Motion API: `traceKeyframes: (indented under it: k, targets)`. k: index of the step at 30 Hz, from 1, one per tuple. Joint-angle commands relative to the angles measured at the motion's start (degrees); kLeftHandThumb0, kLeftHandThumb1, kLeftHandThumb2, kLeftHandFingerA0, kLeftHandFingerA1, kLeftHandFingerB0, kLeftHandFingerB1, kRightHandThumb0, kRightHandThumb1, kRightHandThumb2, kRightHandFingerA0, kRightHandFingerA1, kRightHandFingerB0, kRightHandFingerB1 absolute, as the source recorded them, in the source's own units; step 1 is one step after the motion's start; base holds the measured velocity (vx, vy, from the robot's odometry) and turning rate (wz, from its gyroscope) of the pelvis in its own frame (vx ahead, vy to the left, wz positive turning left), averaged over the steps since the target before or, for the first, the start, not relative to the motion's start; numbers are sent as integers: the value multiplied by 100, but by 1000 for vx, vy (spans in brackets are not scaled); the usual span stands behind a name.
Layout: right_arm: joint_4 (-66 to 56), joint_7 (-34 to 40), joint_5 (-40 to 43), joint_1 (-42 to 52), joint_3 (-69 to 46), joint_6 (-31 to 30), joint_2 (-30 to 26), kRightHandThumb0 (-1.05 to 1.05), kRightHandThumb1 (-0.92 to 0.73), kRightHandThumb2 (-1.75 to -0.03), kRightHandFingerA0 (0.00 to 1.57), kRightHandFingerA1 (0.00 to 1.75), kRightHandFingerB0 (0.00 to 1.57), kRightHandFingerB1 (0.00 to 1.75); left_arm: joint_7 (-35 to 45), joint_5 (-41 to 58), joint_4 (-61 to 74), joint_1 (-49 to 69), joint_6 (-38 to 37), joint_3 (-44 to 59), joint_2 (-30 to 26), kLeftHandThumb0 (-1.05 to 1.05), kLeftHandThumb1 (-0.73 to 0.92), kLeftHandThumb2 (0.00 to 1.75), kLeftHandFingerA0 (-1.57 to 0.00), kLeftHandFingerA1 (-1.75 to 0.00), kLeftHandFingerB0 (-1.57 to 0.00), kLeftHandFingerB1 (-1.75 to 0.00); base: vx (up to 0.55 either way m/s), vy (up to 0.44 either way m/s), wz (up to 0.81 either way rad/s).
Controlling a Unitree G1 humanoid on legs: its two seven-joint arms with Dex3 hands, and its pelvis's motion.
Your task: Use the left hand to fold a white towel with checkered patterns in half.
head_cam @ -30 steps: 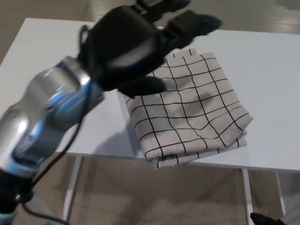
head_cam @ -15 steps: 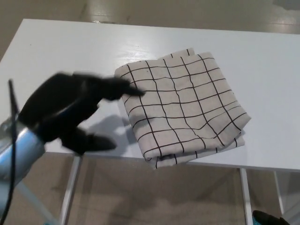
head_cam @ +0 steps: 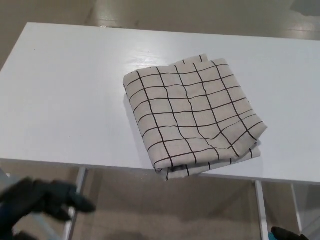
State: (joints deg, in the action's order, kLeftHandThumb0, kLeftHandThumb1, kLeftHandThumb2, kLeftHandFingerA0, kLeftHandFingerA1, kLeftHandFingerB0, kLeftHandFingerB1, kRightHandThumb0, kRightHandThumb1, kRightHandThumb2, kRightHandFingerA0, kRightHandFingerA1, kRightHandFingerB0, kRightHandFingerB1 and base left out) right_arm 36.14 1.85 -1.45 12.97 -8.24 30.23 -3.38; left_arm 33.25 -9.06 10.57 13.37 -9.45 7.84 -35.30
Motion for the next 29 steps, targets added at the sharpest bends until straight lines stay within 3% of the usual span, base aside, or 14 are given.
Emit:
traceKeyframes:
  k: [1, 3, 4, 5, 7, 8, 10, 11, 14, 18, 19, 20, 21, 29]
  targets:
    - [-333, -222, 547, 576, -154, -375, 214, -41, -62, -102, 48, 70, 44, 62, 3077, 3447, -1509, 1442, 1001, 827, 297, -45, 34, 51, -83, -48, -76, -44, 0, 0, 0]
    - [-379, -154, 458, 613, -123, -476, 210, -41, -62, -102, 48, 70, 44, 62, 2763, 3113, -1757, 1310, 979, 689, 395, -45, 34, 51, -83, -48, -76, -44, 0, 0, 0]
    - [-375, -114, 397, 586, -103, -507, 200, -48, -74, -66, 49, 67, 51, 54, 2576, 2923, -1880, 1230, 908, 632, 435, -52, 30, 61, -75, -51, -70, -48, 0, 0, 0]
    - [-264, -46, 253, 563, -61, -399, 156, -41, -63, -102, 50, 69, 45, 63, 1984, 2350, -2325, 1054, 478, 477, 572, -54, 41, 54, -66, -43, -65, -40, 0, 0, 0]
    - [-104, -10, 106, 544, -2, -255, 116, -42, -63, -102, 49, 68, 45, 62, 904, 1362, -3265, 679, -274, 225, 785, -59, 44, 57, -59, -41, -59, -39, 0, 0, 0]
    - [-104, -10, 106, 544, -2, -255, 116, -42, -63, -102, 49, 68, 45, 62, 904, 1362, -3265, 679, -274, 225, 785, -59, 44, 57, -59, -41, -59, -39, 0, 0, 0]
    - [-17, -145, 131, 584, 52, -267, 123, -43, -63, -103, 49, 68, 42, 61, -457, 394, -4495, 115, -666, -25, 996, -60, 50, 56, -56, -39, -56, -38, 0, 0, 0]
    - [39, -167, 148, 512, 48, -272, 115, -49, -76, -66, 50, 61, 49, 52, -837, 269, -4736, -89, -522, -38, 1100, -60, 50, 56, -57, -40, -58, -38, 0, 0, 0]
    - [164, -182, 154, 339, 46, -252, 94, -50, -75, -67, 50, 62, 48, 52, -1379, 269, -5139, -457, -165, 57, 1330, -58, 48, 55, -57, -41, -59, -39, 0, 0, 0]
    - [199, -116, 55, 271, 93, -245, 70, -49, -76, -66, 49, 61, 48, 51, -1695, 392, -5475, -630, -49, 194, 1536, -53, 46, 54, -57, -43, -60, -39, 0, 0, 0]
    - [194, -78, 19, 250, 103, -246, 57, -42, -63, -103, 48, 68, 40, 60, -1714, 446, -5555, -672, -68, 231, 1589, -53, 46, 54, -57, -43, -60, -39, 0, 0, 0]
    - [197, -65, 11, 234, 105, -247, 51, -42, -63, -103, 48, 68, 40, 60, -1713, 464, -5616, -707, -99, 240, 1602, -53, 46, 54, -57, -43, -60, -39, 0, 0, 0]
    - [213, -42, -3, 201, 107, -267, 42, -46, -79, -63, 48, 57, 51, 52, -1666, 508, -5660, -717, -141, 254, 1635, -52, 45, 55, -57, -43, -58, -38, 0, 0, 0]
    - [334, -15, -2, 93, 95, -319, 0, -47, -78, -63, 46, 55, 51, 51, -1602, 537, -6087, -847, -489, 222, 1635, -50, 45, 55, -57, -43, -57, -38, 0, 0, 0]
